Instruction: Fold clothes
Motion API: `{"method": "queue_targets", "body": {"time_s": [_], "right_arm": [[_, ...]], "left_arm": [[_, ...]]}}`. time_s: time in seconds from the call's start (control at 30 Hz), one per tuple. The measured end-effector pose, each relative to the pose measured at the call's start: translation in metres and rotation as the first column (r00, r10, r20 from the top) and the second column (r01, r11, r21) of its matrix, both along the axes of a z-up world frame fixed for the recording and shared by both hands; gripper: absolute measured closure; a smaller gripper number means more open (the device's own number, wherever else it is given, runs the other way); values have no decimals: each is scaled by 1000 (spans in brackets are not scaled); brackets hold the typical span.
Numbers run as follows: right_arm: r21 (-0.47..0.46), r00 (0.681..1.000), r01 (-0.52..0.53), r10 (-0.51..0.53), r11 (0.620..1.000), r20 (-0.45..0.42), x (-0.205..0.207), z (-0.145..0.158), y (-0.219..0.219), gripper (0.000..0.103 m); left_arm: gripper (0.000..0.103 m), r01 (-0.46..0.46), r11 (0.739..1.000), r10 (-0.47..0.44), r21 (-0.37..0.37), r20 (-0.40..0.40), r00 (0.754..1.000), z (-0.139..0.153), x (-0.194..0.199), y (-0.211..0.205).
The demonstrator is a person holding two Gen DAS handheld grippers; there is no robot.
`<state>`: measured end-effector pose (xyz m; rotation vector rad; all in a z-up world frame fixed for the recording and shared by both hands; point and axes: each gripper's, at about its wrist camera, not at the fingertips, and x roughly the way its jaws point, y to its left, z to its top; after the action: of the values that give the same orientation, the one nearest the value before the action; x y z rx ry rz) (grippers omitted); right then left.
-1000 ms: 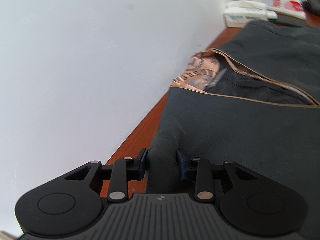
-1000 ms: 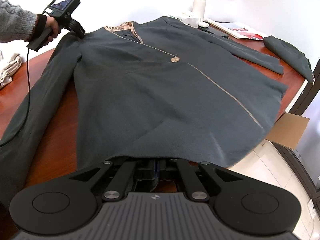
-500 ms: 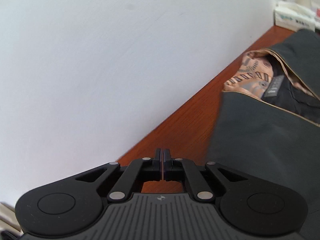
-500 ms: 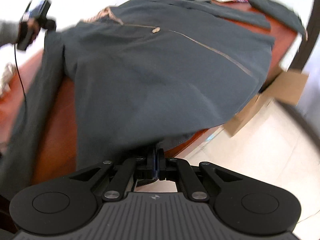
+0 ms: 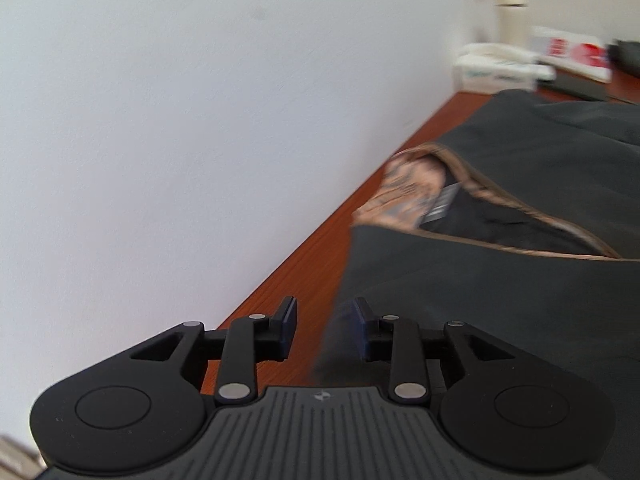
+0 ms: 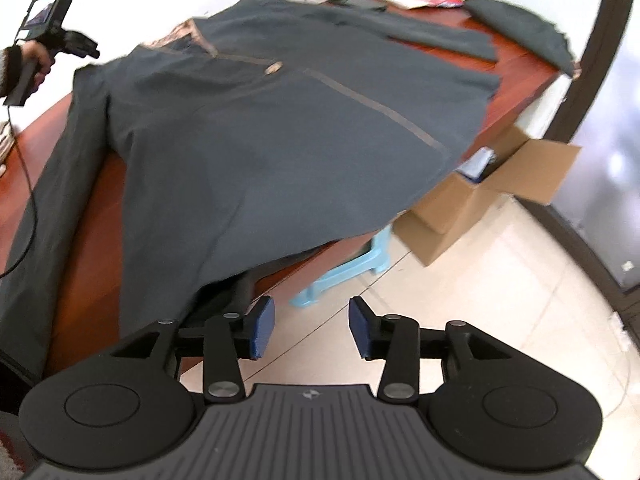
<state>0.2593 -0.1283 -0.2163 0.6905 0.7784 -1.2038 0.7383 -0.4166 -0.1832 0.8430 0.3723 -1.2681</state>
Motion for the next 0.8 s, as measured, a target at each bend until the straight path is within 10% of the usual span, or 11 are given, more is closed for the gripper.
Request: {"method": "queue_targets", "body": {"time_s": [0.37,0.8], "right_arm": [[-119,969,-240,245,964,35,47,0,-22,44],[37,955,-287,283,957,94,53,-31,-10,44]], "left_arm": [[73,150,978,-164,147,92,982,-67,-34,4],[73,149,982,-158,119,67,985,-74,-18,0]]}}
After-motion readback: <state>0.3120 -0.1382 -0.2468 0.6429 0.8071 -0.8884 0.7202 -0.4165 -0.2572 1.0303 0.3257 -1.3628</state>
